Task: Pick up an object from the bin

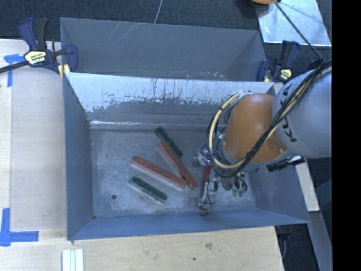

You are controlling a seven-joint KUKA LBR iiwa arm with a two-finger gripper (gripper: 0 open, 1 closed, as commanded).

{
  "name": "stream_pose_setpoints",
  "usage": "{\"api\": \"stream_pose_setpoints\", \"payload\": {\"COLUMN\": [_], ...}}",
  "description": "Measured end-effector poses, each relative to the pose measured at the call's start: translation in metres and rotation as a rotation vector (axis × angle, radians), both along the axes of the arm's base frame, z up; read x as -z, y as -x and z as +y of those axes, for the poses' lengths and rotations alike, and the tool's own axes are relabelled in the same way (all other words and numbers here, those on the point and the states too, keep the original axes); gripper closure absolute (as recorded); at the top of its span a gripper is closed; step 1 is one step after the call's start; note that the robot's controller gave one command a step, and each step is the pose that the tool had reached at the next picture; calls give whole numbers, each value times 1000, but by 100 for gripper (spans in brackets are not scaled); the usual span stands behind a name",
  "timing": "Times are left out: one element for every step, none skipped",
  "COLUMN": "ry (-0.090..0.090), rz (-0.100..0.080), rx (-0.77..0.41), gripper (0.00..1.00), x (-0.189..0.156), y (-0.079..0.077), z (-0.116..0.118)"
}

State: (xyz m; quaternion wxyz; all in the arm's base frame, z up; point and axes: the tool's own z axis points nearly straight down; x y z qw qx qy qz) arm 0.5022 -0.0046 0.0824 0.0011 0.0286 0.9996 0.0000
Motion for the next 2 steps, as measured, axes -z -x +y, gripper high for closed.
{"api": "stream_pose_setpoints", "payload": {"ry": [0, 1], "rz": [5, -5], "rx": [-138, -137], "gripper": [100, 0], "x": [11, 11], "y": [15, 13], "z": [-46, -45]}}
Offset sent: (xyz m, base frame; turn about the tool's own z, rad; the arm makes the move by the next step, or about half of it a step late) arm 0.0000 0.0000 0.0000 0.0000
